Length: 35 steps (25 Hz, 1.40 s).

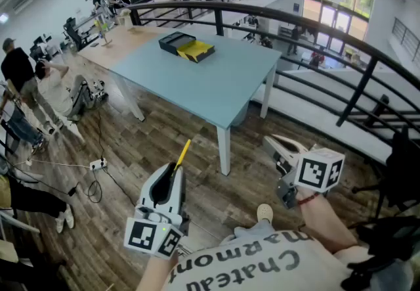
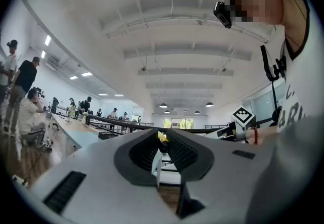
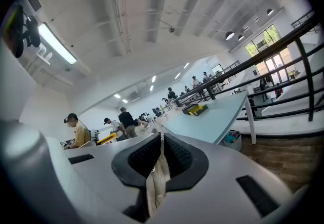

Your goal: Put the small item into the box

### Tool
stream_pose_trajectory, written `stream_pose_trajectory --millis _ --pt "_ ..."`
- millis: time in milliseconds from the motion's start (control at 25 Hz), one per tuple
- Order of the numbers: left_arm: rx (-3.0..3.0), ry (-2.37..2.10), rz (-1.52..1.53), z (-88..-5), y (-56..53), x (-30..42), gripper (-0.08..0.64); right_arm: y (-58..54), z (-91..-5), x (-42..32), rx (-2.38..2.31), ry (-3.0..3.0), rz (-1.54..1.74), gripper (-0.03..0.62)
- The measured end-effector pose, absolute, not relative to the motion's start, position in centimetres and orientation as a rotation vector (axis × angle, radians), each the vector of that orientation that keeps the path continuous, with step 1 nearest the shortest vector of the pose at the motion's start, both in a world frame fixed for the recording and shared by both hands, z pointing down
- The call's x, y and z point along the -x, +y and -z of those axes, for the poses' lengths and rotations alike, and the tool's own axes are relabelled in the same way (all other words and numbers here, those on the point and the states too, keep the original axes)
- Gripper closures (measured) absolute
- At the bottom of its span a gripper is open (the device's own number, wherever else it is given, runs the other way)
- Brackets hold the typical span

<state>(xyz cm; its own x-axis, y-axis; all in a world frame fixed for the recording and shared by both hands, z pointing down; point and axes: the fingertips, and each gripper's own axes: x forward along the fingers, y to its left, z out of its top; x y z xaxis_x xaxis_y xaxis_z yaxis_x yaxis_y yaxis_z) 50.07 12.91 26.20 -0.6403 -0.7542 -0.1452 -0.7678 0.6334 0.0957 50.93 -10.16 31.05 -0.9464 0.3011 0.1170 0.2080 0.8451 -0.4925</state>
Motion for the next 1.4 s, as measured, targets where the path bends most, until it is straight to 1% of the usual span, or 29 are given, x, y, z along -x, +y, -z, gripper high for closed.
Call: stream_pose_trajectory --millis 400,640,880,1080,1400 --pt "1.290 2.772 -0.217 -26.6 14.3 -47.9 0.509 -8.7 -31.9 -48.7 0.396 -2.806 -0.754 0.545" --pt "1.269 2.784 -0.230 -26.6 14.1 -44.7 0.509 -9.1 -32.2 -45.1 0.407 -2.787 -0.760 0.543" --pt "1.254 2.790 -0.216 -26.4 12.8 -39.2 0.509 -9.9 -31.8 -38.7 0.480 -2.783 -0.777 0.543" --pt "1.219 2.791 -0.250 -26.1 11.2 -32.8 0.509 -11.0 -31.7 -31.3 0.546 -2.750 -0.795 0.543" --pt "1.203 2.818 -0.253 -27.2 8.3 -22.8 0.509 -12.4 -32.4 -20.2 0.641 -2.730 -0.732 0.543"
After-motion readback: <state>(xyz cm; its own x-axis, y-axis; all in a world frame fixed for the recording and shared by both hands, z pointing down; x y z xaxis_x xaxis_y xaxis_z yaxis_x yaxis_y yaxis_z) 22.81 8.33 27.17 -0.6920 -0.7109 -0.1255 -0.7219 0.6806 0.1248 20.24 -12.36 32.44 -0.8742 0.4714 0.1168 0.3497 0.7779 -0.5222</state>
